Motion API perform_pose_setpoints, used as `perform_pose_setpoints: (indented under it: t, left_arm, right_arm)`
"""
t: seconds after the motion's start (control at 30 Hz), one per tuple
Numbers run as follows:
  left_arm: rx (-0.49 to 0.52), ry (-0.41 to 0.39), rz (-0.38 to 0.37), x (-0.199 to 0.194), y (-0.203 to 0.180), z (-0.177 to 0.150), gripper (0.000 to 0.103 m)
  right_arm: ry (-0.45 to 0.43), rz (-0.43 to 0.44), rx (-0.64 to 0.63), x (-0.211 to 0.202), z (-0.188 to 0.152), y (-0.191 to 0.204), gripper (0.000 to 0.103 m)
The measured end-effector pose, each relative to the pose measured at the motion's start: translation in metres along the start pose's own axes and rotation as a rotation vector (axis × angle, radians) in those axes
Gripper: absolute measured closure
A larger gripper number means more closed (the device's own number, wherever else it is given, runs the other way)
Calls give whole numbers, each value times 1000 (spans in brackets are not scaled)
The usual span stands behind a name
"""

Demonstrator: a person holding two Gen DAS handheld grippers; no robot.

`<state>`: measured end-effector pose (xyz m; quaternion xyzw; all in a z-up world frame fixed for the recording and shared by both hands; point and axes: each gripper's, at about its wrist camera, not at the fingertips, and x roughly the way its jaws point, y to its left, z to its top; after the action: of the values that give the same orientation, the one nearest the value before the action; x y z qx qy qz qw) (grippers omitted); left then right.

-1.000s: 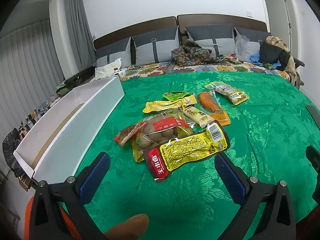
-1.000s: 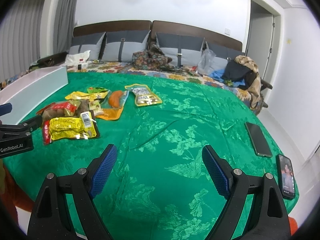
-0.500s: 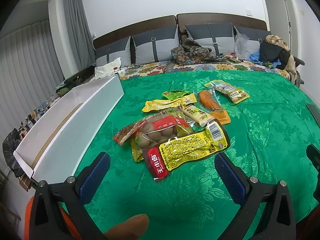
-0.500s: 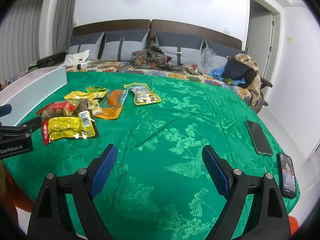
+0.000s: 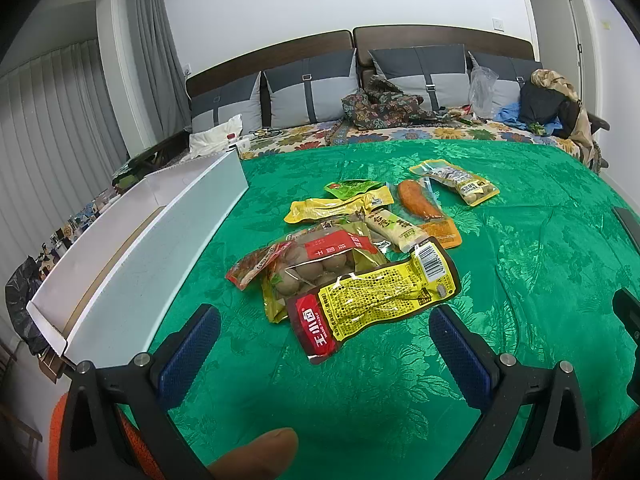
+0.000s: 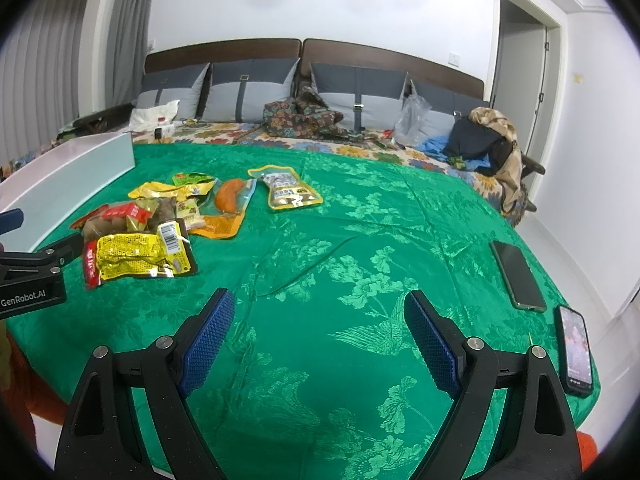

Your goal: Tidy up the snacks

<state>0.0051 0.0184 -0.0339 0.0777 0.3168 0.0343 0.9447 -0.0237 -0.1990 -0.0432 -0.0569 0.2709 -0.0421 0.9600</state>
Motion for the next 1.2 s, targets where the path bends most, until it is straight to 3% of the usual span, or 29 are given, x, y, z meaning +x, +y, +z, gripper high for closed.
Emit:
perform_pose_setpoints:
  t: [1.2]
  left_arm:
    - [3,3,2,1,1,-2,0]
  right_arm:
    - [6,2,3,2,-2,-1,14]
